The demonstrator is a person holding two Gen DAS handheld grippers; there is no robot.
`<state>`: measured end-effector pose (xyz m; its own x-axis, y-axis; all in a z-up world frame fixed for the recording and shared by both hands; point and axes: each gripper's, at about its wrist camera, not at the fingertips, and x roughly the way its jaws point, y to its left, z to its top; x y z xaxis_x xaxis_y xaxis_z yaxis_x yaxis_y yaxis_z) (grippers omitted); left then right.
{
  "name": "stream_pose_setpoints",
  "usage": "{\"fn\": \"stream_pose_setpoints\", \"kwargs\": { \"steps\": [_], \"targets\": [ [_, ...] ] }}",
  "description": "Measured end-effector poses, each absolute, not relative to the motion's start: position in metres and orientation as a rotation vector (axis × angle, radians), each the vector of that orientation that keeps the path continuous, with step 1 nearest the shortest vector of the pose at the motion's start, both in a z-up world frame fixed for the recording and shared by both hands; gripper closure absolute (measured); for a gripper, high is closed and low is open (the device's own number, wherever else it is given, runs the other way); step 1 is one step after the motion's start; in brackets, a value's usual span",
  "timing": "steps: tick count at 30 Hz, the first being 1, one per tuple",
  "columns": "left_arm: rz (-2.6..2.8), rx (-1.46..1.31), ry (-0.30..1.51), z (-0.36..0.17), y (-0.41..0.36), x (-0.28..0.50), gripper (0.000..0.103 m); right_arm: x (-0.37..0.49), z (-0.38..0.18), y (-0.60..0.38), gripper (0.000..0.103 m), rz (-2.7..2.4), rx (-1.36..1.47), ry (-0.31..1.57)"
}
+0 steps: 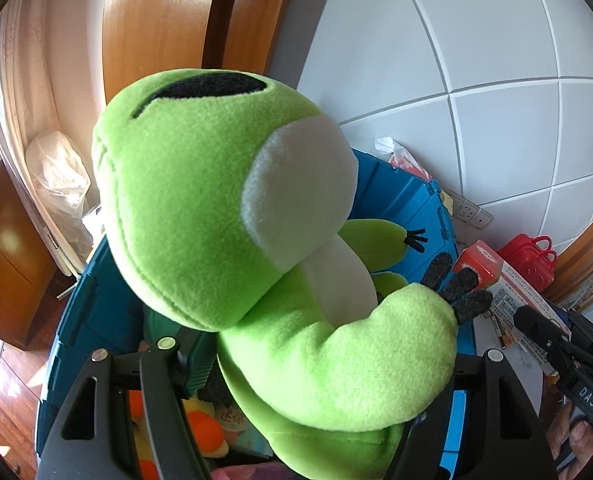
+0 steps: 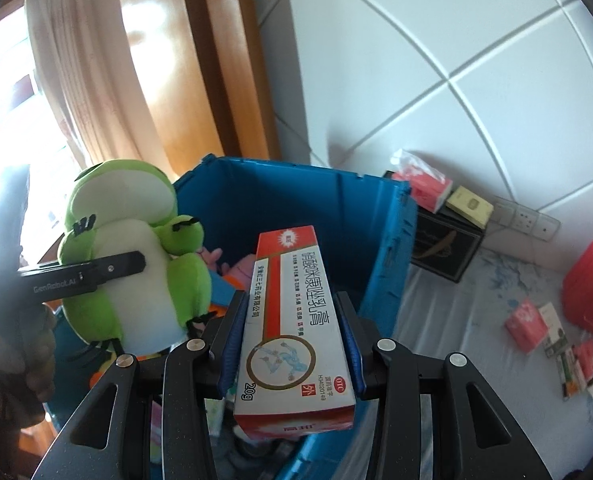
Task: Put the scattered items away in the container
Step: 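Carry the frog and the medicine box with both tools over the blue crate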
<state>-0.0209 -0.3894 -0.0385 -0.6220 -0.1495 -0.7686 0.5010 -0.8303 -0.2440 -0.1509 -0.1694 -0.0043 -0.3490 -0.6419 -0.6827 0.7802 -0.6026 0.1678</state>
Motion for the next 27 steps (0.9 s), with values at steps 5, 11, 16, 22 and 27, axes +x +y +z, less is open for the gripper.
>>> {"fn": "stream_pose_setpoints", "kwargs": {
  "steps": [5,11,16,22,27],
  "targets": [
    [-2.454,1.111,0.618,-0.042,-0.397,-0.031,0.034,-0.146,-0.007,-0.186,0.062,-2.010,0.915,0.254],
    [-2.447,1.117,0.614,-0.047,-0.397,-0.050,0.034,-0.148,-0.011,-0.197,0.062,-2.002,0.923,0.258],
    [-2.459,1.119,0.597,-0.045,-0.402,-0.056,0.034,-0.143,-0.010,-0.203,0.061,-1.996,0.921,0.258],
    [-2.474,1.137,0.565,-0.035,-0.411,-0.073,0.001,-0.138,-0.010,-0.209,0.001,-1.944,0.915,0.265],
    [-2.433,1.091,0.572,-0.026,-0.419,-0.054,0.000,-0.134,-0.010,-0.201,0.001,-1.950,0.907,0.275]
  ]
}}
